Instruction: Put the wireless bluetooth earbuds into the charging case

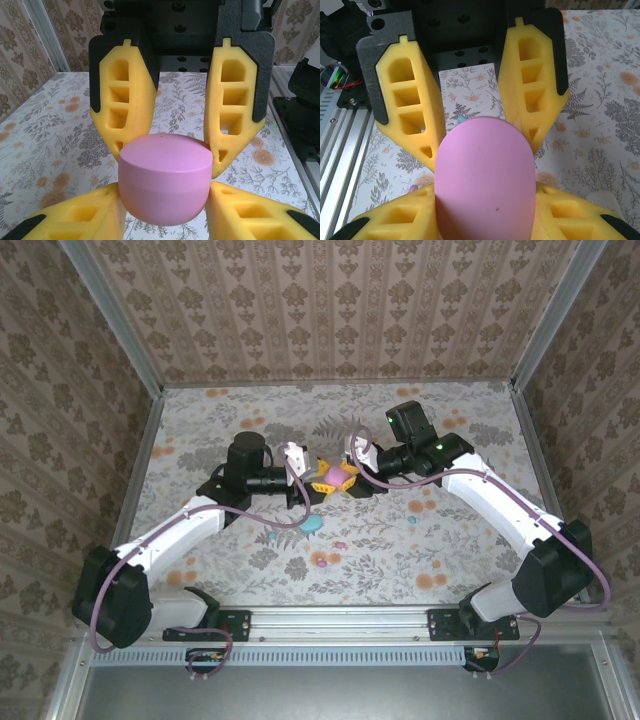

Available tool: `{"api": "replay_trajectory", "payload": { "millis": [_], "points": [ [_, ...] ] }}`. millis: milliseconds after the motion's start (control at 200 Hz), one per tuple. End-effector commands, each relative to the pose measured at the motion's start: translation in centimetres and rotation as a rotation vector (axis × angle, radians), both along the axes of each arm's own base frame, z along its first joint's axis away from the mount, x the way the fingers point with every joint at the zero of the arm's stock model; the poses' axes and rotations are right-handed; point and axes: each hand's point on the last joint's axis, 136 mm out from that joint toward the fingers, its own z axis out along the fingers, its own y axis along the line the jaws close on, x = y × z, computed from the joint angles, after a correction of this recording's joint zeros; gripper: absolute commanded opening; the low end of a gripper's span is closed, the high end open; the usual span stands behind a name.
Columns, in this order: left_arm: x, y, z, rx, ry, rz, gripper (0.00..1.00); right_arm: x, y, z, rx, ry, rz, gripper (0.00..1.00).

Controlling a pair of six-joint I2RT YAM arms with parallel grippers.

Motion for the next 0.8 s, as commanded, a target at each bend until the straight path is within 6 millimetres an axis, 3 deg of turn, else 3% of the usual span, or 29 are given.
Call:
{"api": "replay_trajectory", "payload": {
  "millis": [0, 795],
  "points": [
    [-0.3, -0.52, 1.33, -0.023, -0.032, -0.032, 0.43, -0.25, 0.01, 0.54, 0.009, -0.014, 0.005, 0.39],
    [-0.25, -1.02, 1.36, -0.023, -0.014, -0.038, 0.47, -0.02, -0.06, -0.09, -0.046, -0.036, -0.009, 0.39]
  ]
}}
